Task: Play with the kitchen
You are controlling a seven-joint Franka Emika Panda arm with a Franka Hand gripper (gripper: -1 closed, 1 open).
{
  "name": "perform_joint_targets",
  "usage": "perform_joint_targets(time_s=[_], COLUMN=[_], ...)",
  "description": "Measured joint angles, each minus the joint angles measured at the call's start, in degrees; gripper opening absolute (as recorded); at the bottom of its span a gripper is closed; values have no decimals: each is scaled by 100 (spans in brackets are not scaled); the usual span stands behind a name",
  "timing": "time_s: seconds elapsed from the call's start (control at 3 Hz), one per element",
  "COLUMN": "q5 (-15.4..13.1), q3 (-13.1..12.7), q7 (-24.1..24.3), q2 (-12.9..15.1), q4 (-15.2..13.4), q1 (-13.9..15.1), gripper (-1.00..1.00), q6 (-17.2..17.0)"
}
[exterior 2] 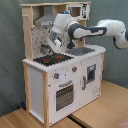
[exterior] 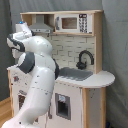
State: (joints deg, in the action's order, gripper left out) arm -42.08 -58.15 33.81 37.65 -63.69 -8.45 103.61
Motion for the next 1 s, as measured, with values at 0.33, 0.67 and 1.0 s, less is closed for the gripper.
perform_joint_targets(time_s=[0.33,0.67,1.0], q5=[-100,-174,-235], q3=[156,281,428], q7=[0,0,17], q2=[189,329,444], q4=[485,922,1446], q1=[-352,-647,-980], gripper=[-100,-100,-100], q6=[-254,-513,-892])
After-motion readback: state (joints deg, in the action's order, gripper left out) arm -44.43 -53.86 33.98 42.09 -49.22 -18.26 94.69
